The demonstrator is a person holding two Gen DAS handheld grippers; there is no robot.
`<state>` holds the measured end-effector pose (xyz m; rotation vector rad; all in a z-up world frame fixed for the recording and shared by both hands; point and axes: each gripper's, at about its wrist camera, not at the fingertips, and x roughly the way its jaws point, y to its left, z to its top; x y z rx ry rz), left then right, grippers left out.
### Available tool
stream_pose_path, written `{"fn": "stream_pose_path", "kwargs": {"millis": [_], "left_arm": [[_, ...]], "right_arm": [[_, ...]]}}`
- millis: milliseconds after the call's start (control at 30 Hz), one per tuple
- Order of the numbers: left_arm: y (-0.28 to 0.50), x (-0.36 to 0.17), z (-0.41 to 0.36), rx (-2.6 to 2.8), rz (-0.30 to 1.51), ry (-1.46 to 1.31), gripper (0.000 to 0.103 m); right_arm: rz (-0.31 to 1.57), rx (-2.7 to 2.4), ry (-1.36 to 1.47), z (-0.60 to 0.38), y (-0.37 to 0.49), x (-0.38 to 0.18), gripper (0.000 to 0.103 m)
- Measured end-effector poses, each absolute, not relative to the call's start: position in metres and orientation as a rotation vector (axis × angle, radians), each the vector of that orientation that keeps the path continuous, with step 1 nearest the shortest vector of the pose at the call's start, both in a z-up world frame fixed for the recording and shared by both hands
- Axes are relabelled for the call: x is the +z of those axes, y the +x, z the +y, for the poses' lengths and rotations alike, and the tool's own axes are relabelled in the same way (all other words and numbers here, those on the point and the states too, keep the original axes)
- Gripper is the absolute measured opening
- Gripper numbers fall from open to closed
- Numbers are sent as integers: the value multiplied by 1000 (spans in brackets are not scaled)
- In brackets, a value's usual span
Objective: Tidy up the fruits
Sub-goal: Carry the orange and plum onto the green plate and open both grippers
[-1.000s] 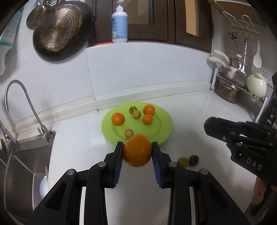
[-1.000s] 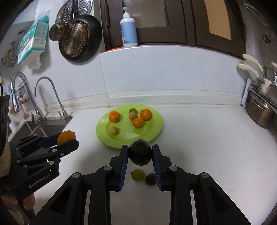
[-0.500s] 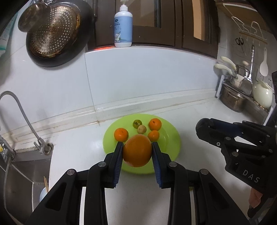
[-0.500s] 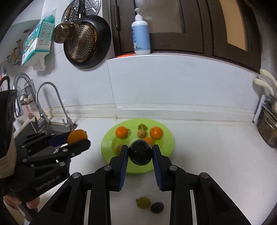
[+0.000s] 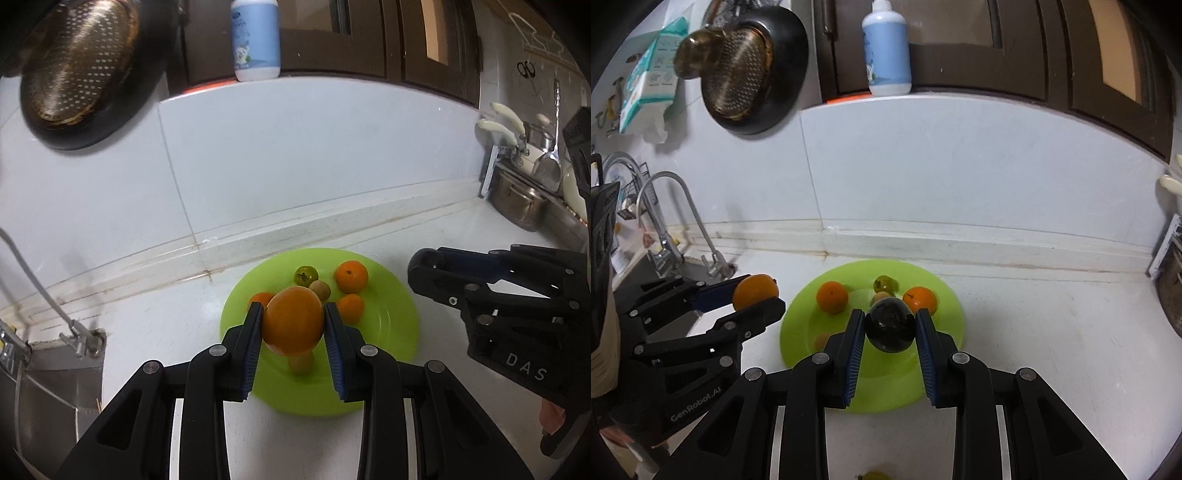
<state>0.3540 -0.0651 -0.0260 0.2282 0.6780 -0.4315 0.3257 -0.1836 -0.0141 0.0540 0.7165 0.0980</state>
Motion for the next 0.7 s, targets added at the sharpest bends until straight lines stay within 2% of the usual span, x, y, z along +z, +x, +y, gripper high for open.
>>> {"fn": "stream_pose_path", "kwargs": {"millis": [700], "left_arm": [[409, -81, -90, -465, 840, 234, 32]], "right_arm": [[850, 104, 58, -196, 376, -68, 29]]}}
